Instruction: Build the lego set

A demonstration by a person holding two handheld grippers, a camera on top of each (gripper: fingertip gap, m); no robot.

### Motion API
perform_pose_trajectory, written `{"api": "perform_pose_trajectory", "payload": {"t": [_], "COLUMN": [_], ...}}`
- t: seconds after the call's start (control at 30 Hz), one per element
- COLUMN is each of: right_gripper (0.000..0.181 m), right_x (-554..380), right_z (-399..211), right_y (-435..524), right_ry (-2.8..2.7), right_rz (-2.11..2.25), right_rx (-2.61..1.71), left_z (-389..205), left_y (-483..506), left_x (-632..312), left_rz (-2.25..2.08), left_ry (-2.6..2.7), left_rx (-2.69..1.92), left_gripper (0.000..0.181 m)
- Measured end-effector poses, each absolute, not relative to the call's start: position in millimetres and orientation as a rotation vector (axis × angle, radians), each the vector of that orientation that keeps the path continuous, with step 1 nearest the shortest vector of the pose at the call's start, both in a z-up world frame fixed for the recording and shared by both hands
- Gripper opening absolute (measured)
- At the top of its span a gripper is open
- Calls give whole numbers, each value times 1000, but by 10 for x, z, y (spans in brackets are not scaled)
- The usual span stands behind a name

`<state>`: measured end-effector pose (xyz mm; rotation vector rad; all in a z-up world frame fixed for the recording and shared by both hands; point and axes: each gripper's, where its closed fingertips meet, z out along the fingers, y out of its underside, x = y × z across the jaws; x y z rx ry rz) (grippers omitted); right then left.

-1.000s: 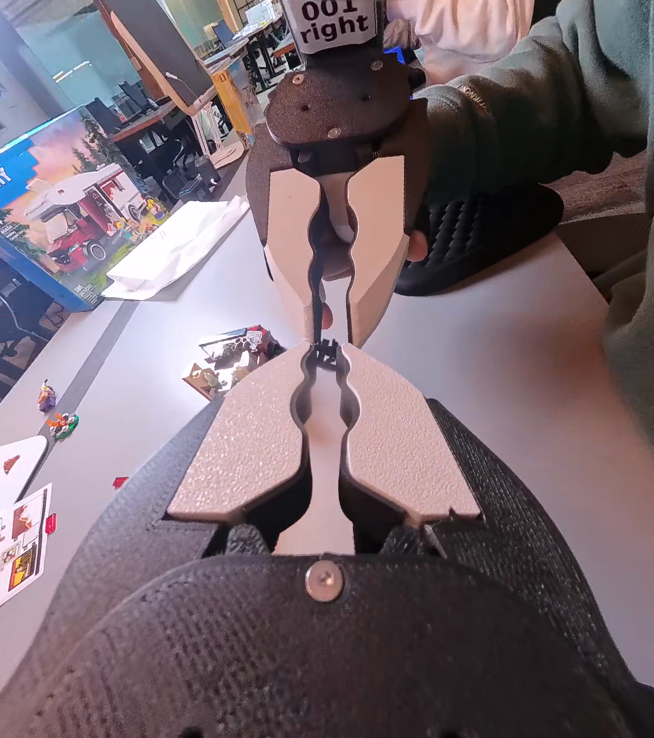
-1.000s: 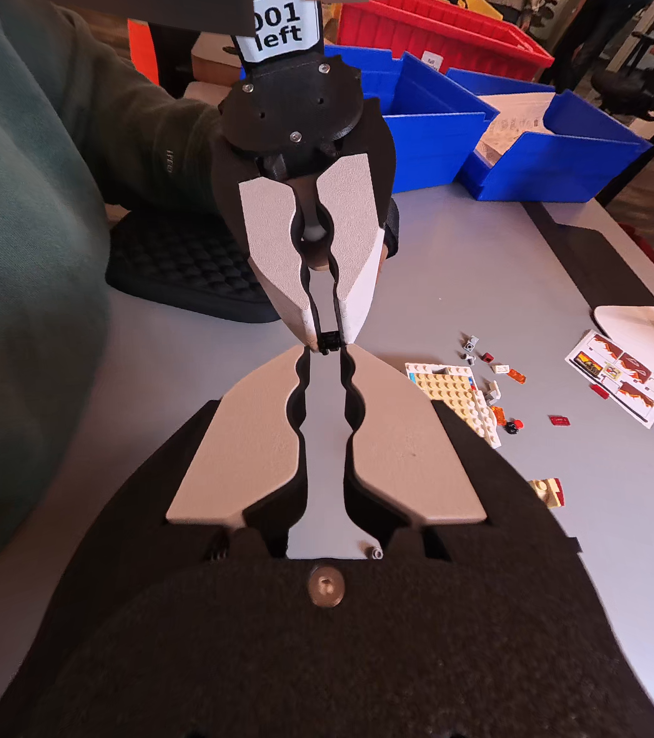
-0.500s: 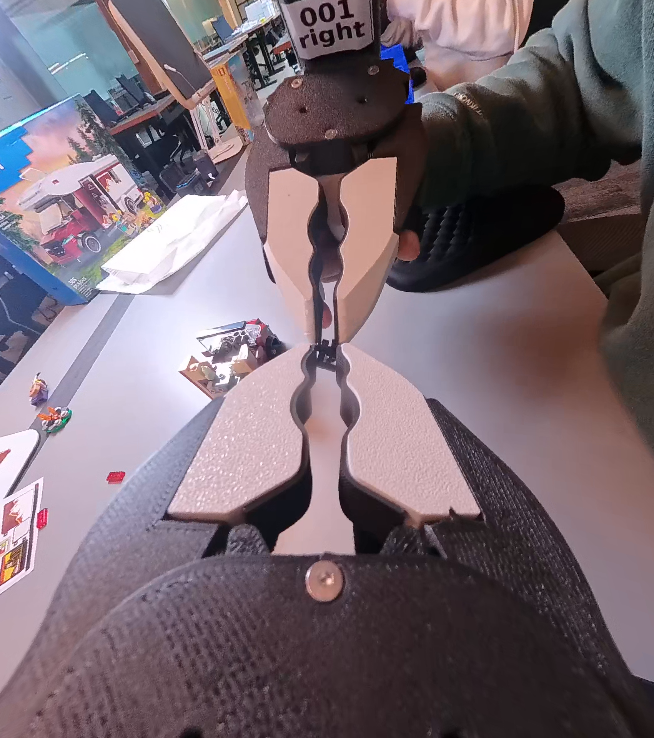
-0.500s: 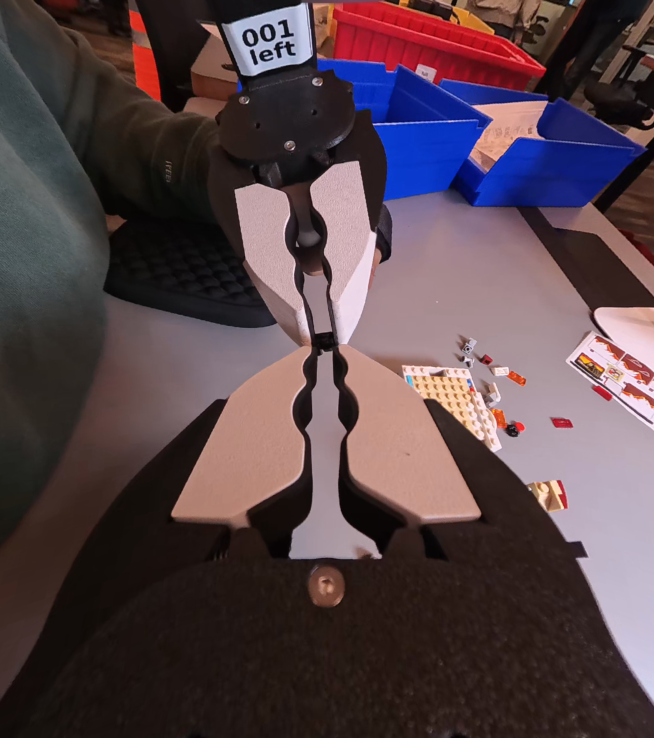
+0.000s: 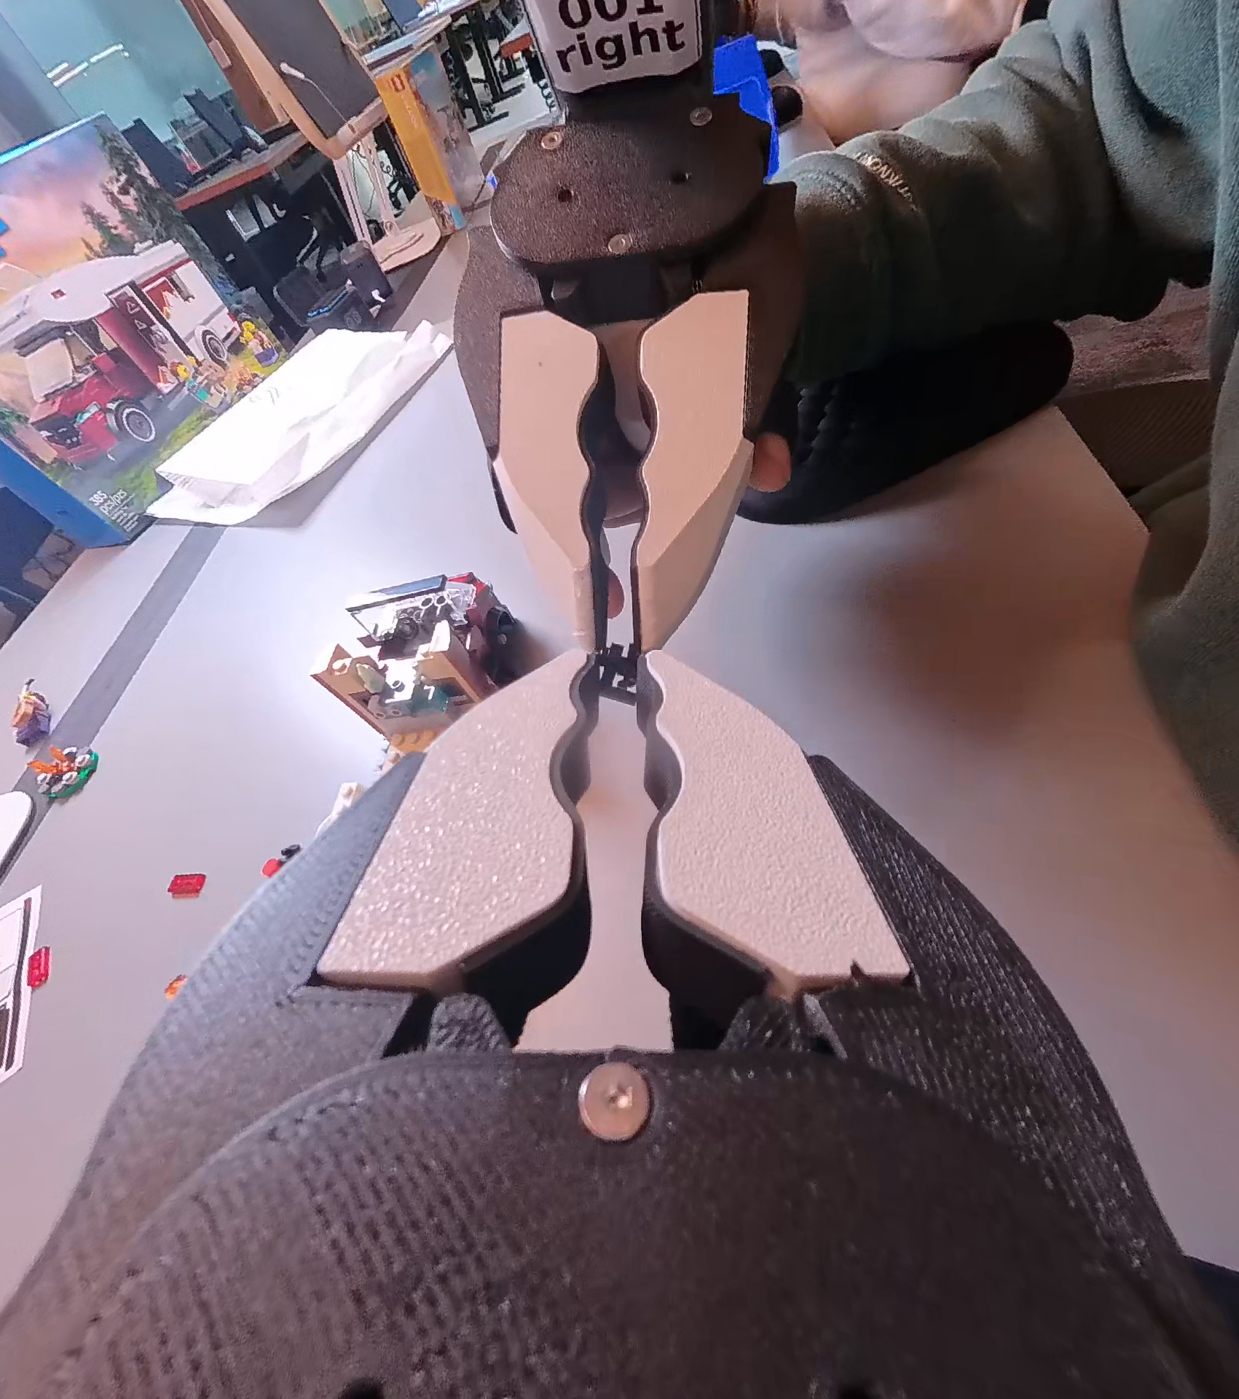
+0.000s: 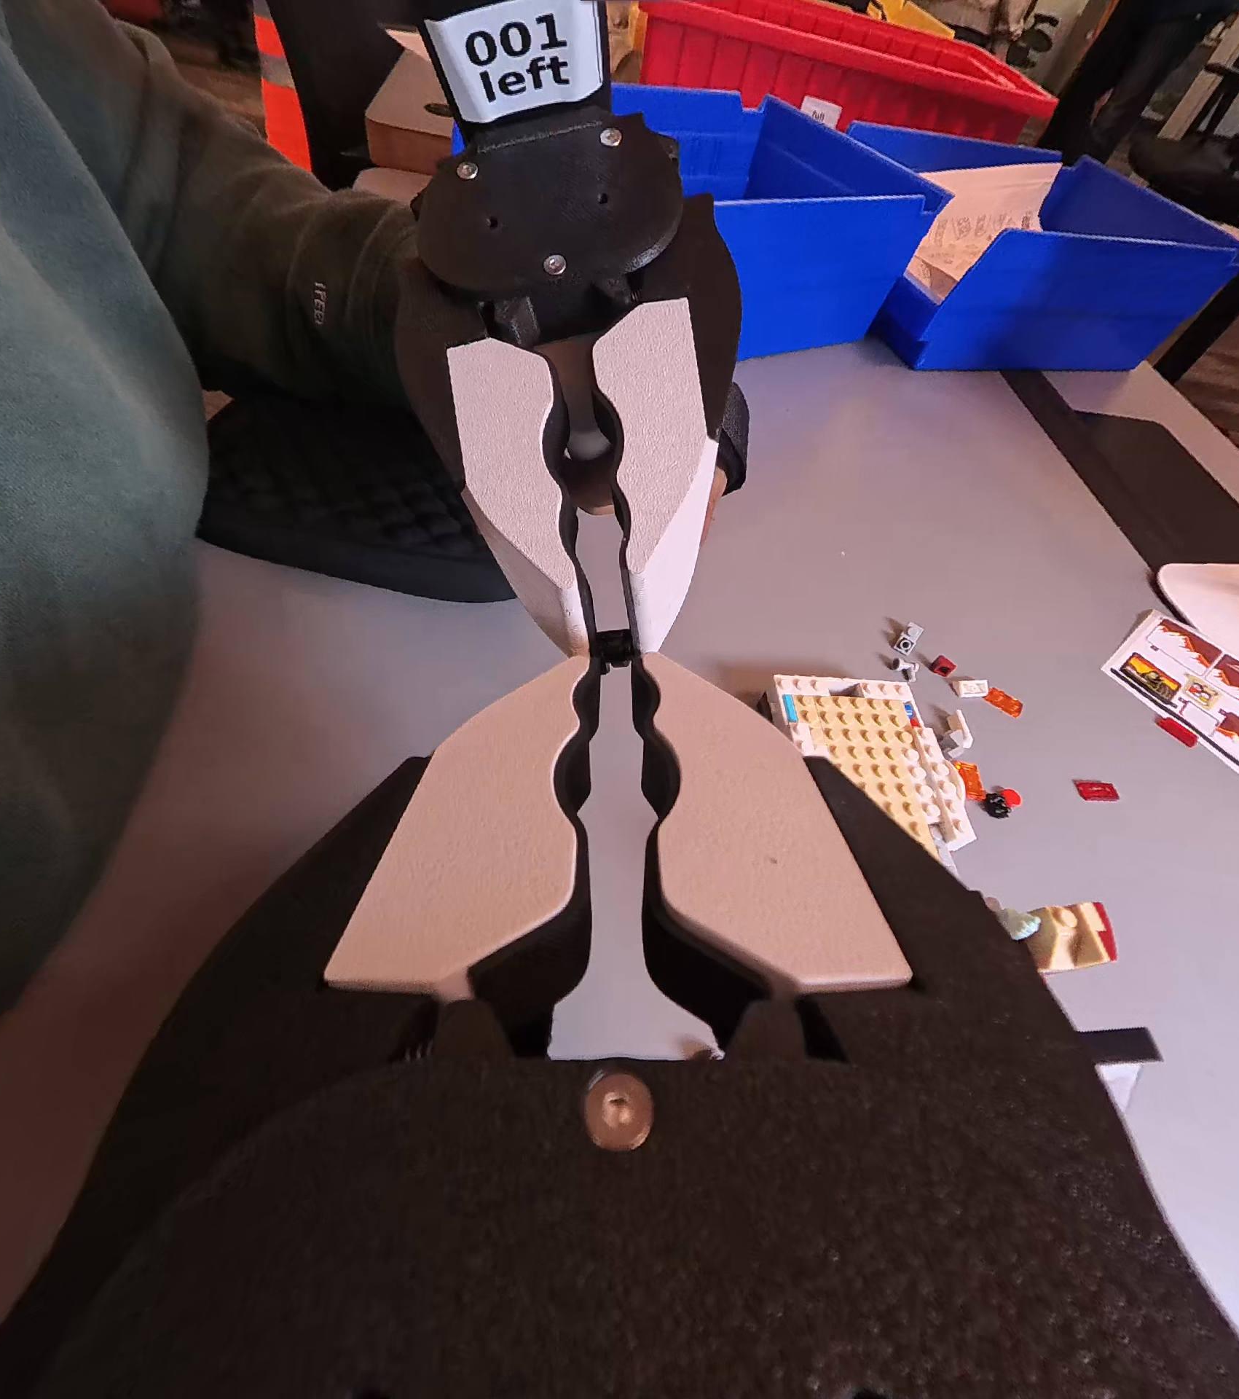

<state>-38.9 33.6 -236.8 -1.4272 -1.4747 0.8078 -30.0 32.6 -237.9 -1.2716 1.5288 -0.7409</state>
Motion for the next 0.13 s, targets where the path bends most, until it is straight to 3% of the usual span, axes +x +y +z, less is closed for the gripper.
{"api": "perform_pose_trajectory", "payload": {"t": [0.13], "right_gripper": [8], "right_x": [-386], "right_z": [-2403], "right_y": [336], "right_ry": [-1474], "right_rz": [824], "right_rx": [-1428], "left_z": [-2412], "left_y": [325], "left_x": [-295], "left_rz": [-746], "left_ry": [1535], "left_rx": [-1279], "left_gripper": [9]}}
